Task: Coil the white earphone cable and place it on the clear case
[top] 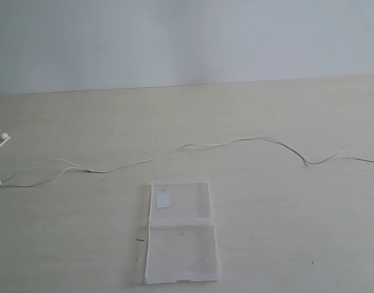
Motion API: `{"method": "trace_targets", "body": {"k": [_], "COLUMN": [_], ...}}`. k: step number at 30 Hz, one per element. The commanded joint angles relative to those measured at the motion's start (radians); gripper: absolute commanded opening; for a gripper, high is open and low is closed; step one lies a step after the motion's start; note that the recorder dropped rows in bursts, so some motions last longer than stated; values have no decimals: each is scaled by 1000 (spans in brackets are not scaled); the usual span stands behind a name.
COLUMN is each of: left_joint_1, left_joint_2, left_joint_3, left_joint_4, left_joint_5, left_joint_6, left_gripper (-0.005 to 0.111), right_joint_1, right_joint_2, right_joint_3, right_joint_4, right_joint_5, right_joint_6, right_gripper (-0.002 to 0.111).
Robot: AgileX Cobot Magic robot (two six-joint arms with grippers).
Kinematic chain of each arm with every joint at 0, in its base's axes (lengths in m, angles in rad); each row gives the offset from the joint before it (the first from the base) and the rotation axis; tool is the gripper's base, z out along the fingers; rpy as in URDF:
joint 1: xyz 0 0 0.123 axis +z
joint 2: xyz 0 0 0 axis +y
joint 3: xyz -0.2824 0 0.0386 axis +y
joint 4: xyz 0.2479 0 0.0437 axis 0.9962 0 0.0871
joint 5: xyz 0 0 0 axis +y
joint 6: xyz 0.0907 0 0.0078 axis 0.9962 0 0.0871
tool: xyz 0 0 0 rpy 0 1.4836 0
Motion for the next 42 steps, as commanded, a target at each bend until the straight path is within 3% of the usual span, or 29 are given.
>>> {"method": "trace_targets", "body": {"k": [1,4,8,9,12,17,21,26,29,37,42], "left_joint_1": [1,1,1,1,1,1,1,1,1,1,1], "left_joint_2": [-6,-6,-6,-6,-6,-6,-6,-6,-6,-6,-6], "left_joint_3": [0,0,0,0,0,0,0,0,0,0,0], "left_joint_4": [-4,-4,-4,-4,-4,-4,-4,-4,-4,-4,-4], "left_joint_5": [-9,-9,-9,-9,-9,-9,-9,-9,-9,-9,-9], "left_joint_6": [5,5,5,5,5,5,5,5,5,5,5], "left_gripper": [0,0,0,0,0,0,0,0,0,0,0], "right_joint_1": [-3,-3,9,22,56,132,202,228,228,228,228], "right_joint_2": [122,285,559,623,768,964,1091,1223,1273,1310,1313], "right_joint_3": [-33,-154,-379,-416,-447,-447,-447,-447,-447,-447,-447], "right_joint_4": [130,164,190,181,132,44,-158,-224,-231,-201,-111], "right_joint_5": [-21,245,788,810,810,796,661,563,552,533,507], "right_joint_6": [-15,-157,-209,-209,-221,-486,-428,-441,-448,-648,-762], "right_gripper": [0,0,0,0,0,0,0,1,9,46,50]}}
